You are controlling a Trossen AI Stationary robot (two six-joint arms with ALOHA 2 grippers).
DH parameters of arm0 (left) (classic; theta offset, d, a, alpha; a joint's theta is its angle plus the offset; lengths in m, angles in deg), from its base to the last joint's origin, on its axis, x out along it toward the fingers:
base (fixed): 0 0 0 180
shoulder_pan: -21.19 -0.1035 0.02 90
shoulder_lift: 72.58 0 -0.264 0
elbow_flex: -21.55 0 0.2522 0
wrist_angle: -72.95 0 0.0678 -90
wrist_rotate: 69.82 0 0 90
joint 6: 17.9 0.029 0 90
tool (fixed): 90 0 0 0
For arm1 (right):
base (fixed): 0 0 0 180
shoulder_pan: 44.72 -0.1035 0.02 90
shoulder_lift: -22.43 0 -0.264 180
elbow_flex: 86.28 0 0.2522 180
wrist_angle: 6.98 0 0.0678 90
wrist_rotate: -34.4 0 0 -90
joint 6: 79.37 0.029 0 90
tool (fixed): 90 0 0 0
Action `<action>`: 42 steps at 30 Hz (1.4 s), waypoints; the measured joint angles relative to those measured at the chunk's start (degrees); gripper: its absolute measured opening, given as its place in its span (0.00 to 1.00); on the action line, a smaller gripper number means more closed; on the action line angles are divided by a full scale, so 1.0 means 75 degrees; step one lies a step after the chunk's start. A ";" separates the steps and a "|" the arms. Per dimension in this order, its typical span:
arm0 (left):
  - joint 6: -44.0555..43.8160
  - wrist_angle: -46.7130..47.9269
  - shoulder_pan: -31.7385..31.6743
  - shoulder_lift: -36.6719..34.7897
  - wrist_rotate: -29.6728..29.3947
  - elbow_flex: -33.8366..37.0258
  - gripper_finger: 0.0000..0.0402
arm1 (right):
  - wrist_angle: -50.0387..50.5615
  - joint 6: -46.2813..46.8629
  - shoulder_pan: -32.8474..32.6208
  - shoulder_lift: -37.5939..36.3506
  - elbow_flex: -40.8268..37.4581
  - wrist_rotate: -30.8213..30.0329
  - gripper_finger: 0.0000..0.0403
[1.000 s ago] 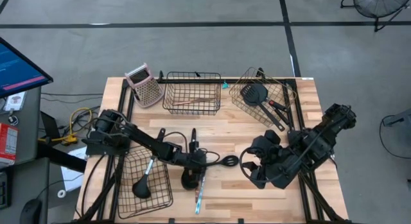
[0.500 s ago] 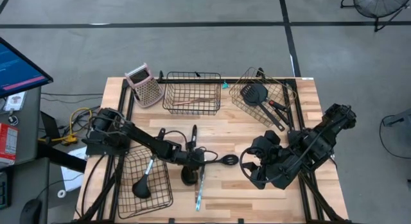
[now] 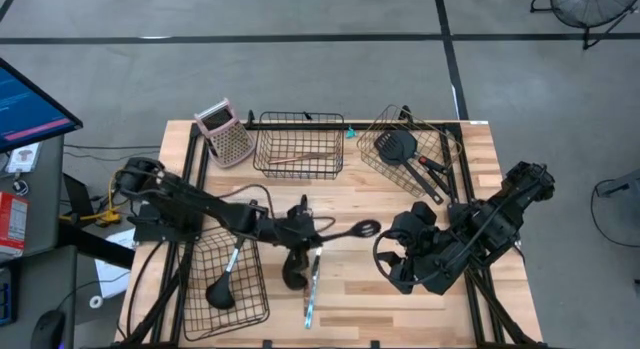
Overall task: Pick & Place Kitchen Items
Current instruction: Put the black serving spoon into the bottom black wire basket
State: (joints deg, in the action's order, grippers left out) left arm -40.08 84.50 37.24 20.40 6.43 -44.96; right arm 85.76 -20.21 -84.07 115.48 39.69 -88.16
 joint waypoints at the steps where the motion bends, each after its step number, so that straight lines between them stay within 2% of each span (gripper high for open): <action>1: -0.0046 0.0058 -0.0041 -0.0177 -0.0005 0.0000 0.13 | -0.0004 -0.0102 0.0000 0.0000 0.0000 -0.0070 0.61; 6: -0.0057 0.0188 -0.0251 -0.1063 -0.0043 0.0000 0.13 | -0.0028 -0.0716 0.0091 0.0000 -0.0002 -0.0450 0.61; 13: -0.0104 0.0360 -0.0578 -0.2426 -0.0327 0.0003 0.13 | -0.0350 -0.1299 0.0463 -0.0012 0.0000 -0.0460 0.61; 23: -0.0324 0.0352 -0.0705 -0.4100 -0.0674 0.0003 0.13 | -0.0660 -0.1365 0.0501 -0.0043 0.0000 -0.0421 0.61; 33: -0.0997 0.0352 -0.0685 -0.4937 -0.0511 0.0003 0.13 | -0.0711 -0.1697 0.0281 -0.0772 0.0000 -0.0289 0.61; 42: -0.1521 0.0250 -0.0577 -0.5372 -0.0509 0.0003 0.14 | -0.0638 -0.2231 -0.0226 -0.1780 0.0003 -0.1388 0.61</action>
State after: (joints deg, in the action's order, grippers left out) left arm -51.49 86.37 32.91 -19.89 2.61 -44.94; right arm 80.98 -36.94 -85.77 102.13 39.71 -98.57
